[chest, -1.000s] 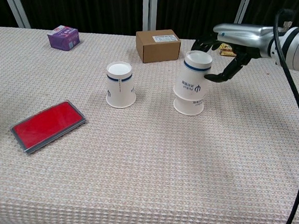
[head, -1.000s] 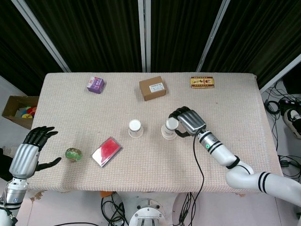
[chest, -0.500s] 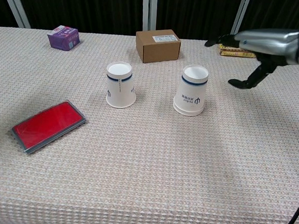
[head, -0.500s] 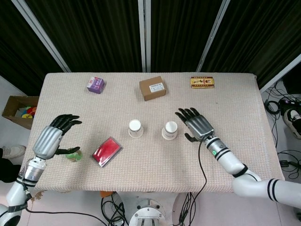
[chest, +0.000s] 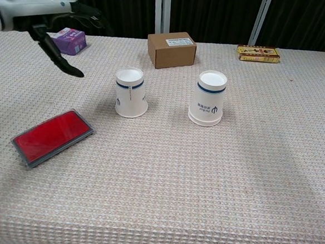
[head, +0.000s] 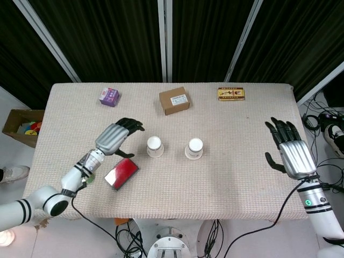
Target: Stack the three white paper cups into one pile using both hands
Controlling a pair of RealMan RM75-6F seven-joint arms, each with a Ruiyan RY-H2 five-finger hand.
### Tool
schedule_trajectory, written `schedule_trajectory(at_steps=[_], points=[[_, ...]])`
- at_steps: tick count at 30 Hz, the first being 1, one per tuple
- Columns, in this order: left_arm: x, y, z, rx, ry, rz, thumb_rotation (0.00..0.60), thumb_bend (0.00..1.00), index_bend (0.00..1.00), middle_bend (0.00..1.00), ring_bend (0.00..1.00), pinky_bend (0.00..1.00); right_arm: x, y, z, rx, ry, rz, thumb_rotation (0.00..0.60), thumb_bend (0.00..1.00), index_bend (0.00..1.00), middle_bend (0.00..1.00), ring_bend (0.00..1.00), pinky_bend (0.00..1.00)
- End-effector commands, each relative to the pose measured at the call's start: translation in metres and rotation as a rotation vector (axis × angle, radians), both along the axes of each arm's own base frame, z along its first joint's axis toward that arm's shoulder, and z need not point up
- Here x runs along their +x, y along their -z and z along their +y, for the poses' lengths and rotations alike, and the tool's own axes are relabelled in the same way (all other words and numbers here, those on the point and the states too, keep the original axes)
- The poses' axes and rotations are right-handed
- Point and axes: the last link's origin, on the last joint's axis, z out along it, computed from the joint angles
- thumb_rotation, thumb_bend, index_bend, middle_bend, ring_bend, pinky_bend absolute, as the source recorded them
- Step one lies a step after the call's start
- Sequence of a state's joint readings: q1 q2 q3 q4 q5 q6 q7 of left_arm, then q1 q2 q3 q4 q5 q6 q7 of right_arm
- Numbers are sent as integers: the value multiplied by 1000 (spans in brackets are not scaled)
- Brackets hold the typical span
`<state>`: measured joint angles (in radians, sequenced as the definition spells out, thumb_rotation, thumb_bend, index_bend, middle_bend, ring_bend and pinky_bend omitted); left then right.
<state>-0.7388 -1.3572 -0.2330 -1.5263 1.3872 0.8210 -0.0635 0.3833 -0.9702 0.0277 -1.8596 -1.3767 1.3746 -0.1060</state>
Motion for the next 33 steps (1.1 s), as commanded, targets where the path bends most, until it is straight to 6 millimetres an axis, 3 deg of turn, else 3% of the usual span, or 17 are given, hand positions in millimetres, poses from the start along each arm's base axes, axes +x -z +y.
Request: schedule_trajectory(at_steps=[1, 7, 18, 22, 24, 26, 33], points=[[17, 20, 11, -51, -6, 26, 600, 30, 247, 162, 114, 134, -13, -7, 10, -11, 17, -3, 600, 351, 0, 0, 0, 0], [26, 40, 16, -90, -30, 35, 600, 38, 256, 165, 114, 134, -23, -2, 12, -4, 29, -27, 600, 351, 0, 0, 0, 0], [28, 60, 24, -94, -60, 59, 600, 155, 348, 264, 177, 137, -36, 1, 11, 0, 51, -44, 600, 351, 0, 0, 0, 0], [30, 63, 28, -72, -74, 32, 600, 191, 410, 367, 254, 148, -40, 2, 12, 0, 58, -52, 600, 351, 0, 0, 0, 0], [31, 62, 29, -67, -80, 16, 600, 230, 470, 478, 343, 158, -41, 2, 13, -2, 61, -56, 600, 351, 0, 0, 0, 0], [33, 56, 29, -63, -85, -8, 600, 244, 493, 521, 381, 160, -44, 1, 14, -7, 66, -62, 600, 352, 0, 0, 0, 0], [65, 14, 22, -38, -37, -187, 600, 246, 502, 510, 384, 160, -50, -4, 14, -25, 70, -85, 600, 351, 0, 0, 0, 0]])
